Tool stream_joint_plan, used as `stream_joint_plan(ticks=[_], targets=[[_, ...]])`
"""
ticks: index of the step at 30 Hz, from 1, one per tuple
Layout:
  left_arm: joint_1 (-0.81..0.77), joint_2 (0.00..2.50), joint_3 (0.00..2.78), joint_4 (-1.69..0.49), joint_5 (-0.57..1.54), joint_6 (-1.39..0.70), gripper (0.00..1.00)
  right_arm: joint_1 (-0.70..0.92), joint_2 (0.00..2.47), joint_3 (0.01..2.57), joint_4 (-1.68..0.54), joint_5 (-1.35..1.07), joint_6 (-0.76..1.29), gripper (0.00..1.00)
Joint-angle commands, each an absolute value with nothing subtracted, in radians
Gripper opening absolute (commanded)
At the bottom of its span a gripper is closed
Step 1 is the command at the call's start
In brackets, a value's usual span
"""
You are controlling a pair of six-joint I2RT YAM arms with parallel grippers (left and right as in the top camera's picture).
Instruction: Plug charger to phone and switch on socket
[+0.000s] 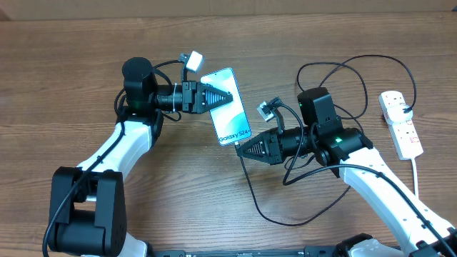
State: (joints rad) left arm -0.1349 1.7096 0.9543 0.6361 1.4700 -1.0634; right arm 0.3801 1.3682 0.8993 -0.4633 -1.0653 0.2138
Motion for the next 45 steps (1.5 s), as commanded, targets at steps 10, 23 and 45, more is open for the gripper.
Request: stream_joint_plan(ticks=[10, 23, 45], targets=[[-0.135, 1.713, 0.966, 0.641, 1.532, -1.024, 0.04, 0.378, 1.377, 0.902, -0.457, -1.071, 0.212, 0.04], [-0.139, 1.713, 0.966, 0.641, 1.555, -1.025, 0.04, 0.378, 1.377, 0.902, -0.393, -1.068, 0.210, 0.04], [-0.139, 1.713, 0.966, 0.641, 1.567, -1.024, 0.04, 0.379, 1.377, 0.902, -0.317, -0.935, 0.255, 0.04]])
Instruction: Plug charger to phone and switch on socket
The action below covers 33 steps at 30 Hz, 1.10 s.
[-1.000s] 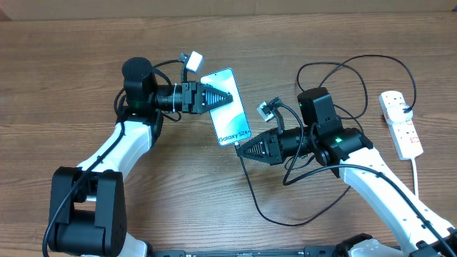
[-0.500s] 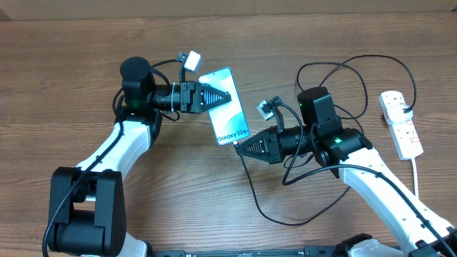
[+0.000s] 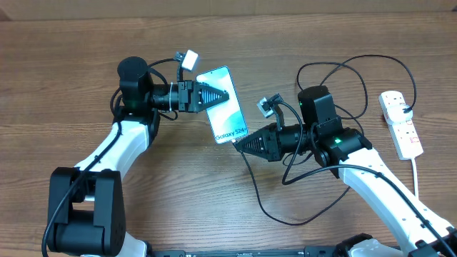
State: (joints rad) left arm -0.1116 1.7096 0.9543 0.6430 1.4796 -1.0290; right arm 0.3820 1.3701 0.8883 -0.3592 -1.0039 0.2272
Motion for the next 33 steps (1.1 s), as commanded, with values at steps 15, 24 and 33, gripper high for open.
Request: stream_joint_plan(ticks=[15, 24, 33], targets=[[-0.141, 1.713, 0.966, 0.641, 1.475, -1.040, 0.04, 0.380, 1.377, 0.901, -0.321, -0.931, 0.297, 0.04], [-0.152, 1.713, 0.966, 0.641, 1.497, -1.055, 0.04, 0.380, 1.377, 0.901, -0.300, -0.872, 0.315, 0.04], [-0.152, 1.713, 0.966, 0.641, 1.498, -1.055, 0.04, 0.380, 1.377, 0.901, -0.218, -0.872, 0.391, 0.04]])
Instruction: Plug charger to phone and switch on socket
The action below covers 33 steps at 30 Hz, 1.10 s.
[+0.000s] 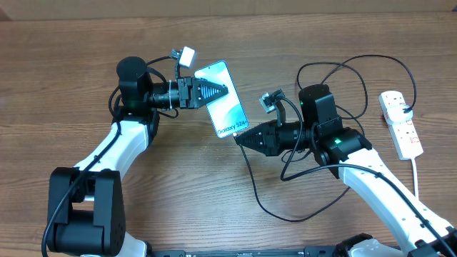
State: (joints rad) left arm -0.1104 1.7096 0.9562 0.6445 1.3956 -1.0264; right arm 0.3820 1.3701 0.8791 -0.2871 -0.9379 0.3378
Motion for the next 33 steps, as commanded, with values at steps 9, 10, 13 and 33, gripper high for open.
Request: stream_joint_plan(ticks=[9, 10, 13, 33], targets=[[-0.176, 1.713, 0.966, 0.641, 1.513, -1.043, 0.04, 0.380, 1.377, 0.901, -0.148, -0.863, 0.419, 0.04], [-0.178, 1.713, 0.966, 0.641, 1.520, -1.038, 0.04, 0.380, 1.377, 0.901, -0.146, -0.863, 0.419, 0.04], [-0.178, 1.713, 0.966, 0.641, 1.539, -1.032, 0.04, 0.380, 1.377, 0.901, -0.154, -0.864, 0.419, 0.04], [-0.004, 1.713, 0.966, 0.641, 1.541, -1.018, 0.04, 0.380, 1.377, 0.899, -0.635, -0.265, 0.310, 0.04]])
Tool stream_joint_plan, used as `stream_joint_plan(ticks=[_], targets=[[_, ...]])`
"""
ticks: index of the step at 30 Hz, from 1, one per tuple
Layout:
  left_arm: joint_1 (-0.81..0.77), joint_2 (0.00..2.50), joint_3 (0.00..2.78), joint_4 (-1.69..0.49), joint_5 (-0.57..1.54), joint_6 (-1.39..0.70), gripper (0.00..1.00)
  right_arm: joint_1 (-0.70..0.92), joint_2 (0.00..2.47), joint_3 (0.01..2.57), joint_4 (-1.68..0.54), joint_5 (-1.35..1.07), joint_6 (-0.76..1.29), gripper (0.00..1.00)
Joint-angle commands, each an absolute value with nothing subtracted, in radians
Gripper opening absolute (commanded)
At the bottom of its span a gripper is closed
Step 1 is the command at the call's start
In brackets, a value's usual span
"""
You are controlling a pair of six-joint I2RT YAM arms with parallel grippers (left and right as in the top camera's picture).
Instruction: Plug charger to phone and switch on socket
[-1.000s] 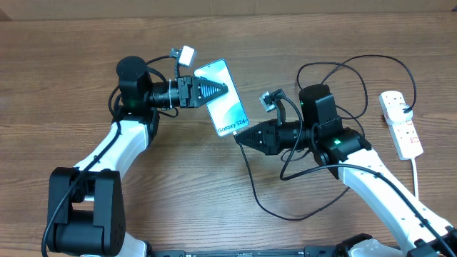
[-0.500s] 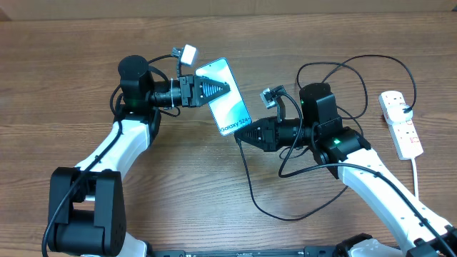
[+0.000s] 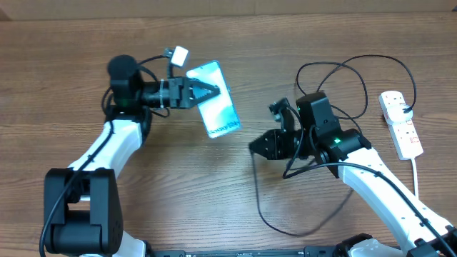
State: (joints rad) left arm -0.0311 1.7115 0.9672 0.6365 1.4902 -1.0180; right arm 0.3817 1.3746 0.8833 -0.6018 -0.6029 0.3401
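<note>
The phone (image 3: 218, 108), screen up and light blue, hangs over the table's left middle. My left gripper (image 3: 211, 90) is shut on its upper edge. A gap of bare table lies between the phone's lower end and my right gripper (image 3: 255, 147). That gripper is shut on the end of the black charger cable (image 3: 261, 207), which drops from its tip and loops along the table. The plug itself is too small to make out. The white socket strip (image 3: 401, 127) lies at the far right with a plug seated in its top outlet.
The black cable makes wide loops around the right arm, in front of it (image 3: 314, 221) and behind it (image 3: 357, 68). A white lead (image 3: 418, 171) runs from the strip toward the front edge. The wooden table (image 3: 178, 193) carries nothing else.
The left gripper has moved left and slightly back with the phone. The right gripper has drawn back to the right with the cable end, so the two no longer meet.
The left gripper held the phone at centre and the right gripper held the cable end just below the phone's lower edge. Over the two following moments the cable end stayed pressed at that edge. Now phone and cable end stand apart.
</note>
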Motion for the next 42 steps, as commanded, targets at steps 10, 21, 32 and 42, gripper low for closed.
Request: stream_joint_plan(ticks=[10, 21, 32, 42], targets=[[0.008, 1.713, 0.966, 0.641, 1.547, -1.017, 0.04, 0.378, 1.540, 0.888, -0.527, 0.066, 0.314, 0.04], [0.008, 1.713, 0.966, 0.641, 1.572, -1.017, 0.04, 0.378, 1.748, 0.888, -0.508, 0.050, 0.397, 0.22], [0.008, 1.713, 0.966, 0.641, 1.572, -1.017, 0.04, 0.378, 1.749, 0.888, -0.543, -0.027, 0.397, 0.52], [0.007, 1.713, 0.966, 0.641, 1.572, -1.017, 0.04, 0.373, 1.749, 0.891, -0.508, 0.094, 0.444, 1.00]])
